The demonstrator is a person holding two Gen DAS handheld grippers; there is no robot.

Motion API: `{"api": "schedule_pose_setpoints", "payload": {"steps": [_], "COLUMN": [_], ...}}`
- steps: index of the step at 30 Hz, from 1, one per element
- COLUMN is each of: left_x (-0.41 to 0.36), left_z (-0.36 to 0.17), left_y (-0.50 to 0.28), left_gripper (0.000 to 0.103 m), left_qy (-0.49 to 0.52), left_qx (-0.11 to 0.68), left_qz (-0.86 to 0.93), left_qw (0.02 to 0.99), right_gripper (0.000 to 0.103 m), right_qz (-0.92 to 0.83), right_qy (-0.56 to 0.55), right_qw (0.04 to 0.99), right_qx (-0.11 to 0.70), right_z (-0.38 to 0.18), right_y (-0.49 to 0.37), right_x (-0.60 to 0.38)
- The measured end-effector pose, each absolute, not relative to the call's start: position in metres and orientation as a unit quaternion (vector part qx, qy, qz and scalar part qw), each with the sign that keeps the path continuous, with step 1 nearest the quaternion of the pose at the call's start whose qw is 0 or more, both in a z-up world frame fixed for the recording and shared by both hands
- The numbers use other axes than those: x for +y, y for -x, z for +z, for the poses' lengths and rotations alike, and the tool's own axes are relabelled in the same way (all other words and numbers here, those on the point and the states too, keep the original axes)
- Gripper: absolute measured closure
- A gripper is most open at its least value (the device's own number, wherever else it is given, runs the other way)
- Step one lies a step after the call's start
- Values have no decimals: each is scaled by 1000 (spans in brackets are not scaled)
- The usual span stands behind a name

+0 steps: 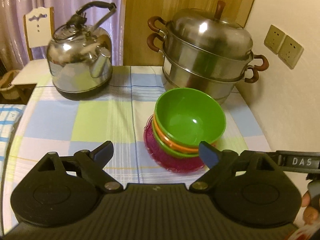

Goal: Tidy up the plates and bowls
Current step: 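Lower the bowl stack onto the pink dishes and open both tools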

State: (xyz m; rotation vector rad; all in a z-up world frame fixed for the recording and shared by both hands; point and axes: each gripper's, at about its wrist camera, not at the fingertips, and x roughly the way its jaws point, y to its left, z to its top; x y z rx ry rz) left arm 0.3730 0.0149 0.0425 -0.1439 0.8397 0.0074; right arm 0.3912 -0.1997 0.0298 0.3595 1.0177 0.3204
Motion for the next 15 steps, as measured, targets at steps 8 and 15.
{"api": "schedule_pose_setpoints", "payload": {"steps": [8,15], "left_x": [9,7], "left_z": [50,53], "left_y": [-320,-277], "left_gripper": [11,10], "left_qy": [68,79], "left_qx": [390,391], "left_qz": [2,9], "left_qw": [918,917], "right_gripper": [33,33], "right_qz": [153,147], "right_qy": [-164,-153], "right_qw": [853,863], "right_qx": [472,458], "right_z": [39,48], "right_y": [-345,-299], "right_x": [-207,-213]}}
